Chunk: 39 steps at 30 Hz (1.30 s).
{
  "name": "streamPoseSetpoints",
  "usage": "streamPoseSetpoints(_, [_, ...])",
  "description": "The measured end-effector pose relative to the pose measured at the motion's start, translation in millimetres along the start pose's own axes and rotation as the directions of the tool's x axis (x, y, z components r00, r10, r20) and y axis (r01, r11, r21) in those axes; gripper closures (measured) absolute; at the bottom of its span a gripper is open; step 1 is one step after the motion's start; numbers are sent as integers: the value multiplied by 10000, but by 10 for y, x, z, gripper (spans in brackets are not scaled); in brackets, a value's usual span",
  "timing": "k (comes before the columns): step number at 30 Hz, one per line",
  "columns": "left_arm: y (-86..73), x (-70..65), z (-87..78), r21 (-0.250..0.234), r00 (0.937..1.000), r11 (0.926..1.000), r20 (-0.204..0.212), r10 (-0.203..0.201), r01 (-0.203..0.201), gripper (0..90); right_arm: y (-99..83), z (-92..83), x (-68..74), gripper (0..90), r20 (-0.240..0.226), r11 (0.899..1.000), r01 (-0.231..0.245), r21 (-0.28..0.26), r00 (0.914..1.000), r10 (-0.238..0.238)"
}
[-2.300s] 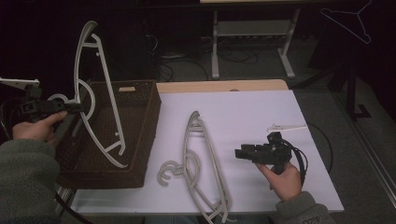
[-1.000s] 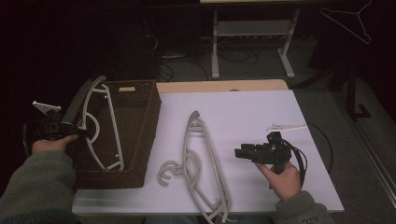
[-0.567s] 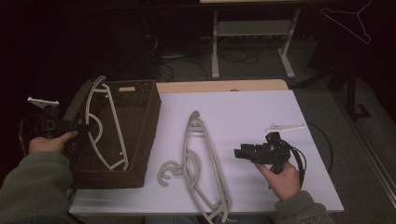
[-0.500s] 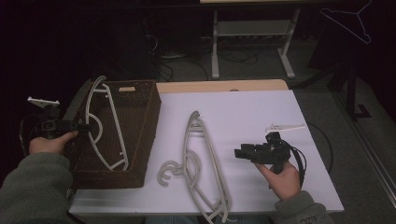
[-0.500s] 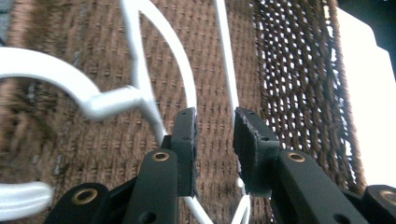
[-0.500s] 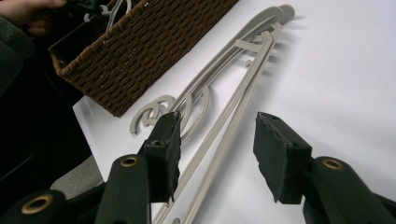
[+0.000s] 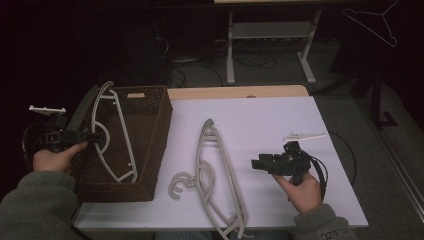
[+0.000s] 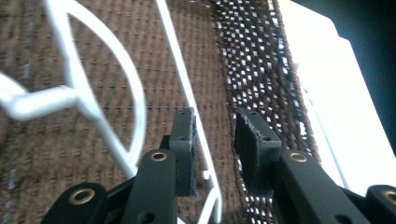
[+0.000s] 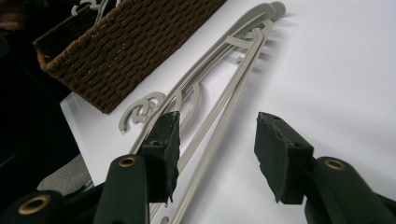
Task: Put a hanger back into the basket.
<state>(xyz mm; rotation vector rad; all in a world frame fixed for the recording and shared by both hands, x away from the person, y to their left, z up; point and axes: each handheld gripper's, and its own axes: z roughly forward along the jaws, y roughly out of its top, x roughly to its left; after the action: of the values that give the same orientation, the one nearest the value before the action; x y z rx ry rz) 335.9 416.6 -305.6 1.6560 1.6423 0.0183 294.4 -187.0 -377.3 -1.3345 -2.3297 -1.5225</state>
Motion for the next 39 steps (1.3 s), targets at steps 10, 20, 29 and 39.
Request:
streamPoseSetpoints(10, [-86, -337, 81, -8, 9947, 9965, 601, 840, -841, 648, 3, 43, 8, 474, 163, 9995, 184, 250, 9997, -188])
streamPoseSetpoints(20, [-238, -667, 264, 151, 9809, 9865, 1096, 1607, -1633, 609, 16, 144, 16, 464, 314, 9975, 356, 606, 9988, -375])
streamPoseSetpoints(29, [-374, -857, 314, 168, 9716, 9798, 1332, 1953, -1993, 580, 24, 179, 18, 462, 369, 9965, 441, 711, 9982, -468])
streamPoseSetpoints(39, [-511, -1058, 341, 201, 9558, 9675, 1614, 2457, -2521, 531, 28, 194, 38, 458, 396, 9958, 527, 745, 9977, -557])
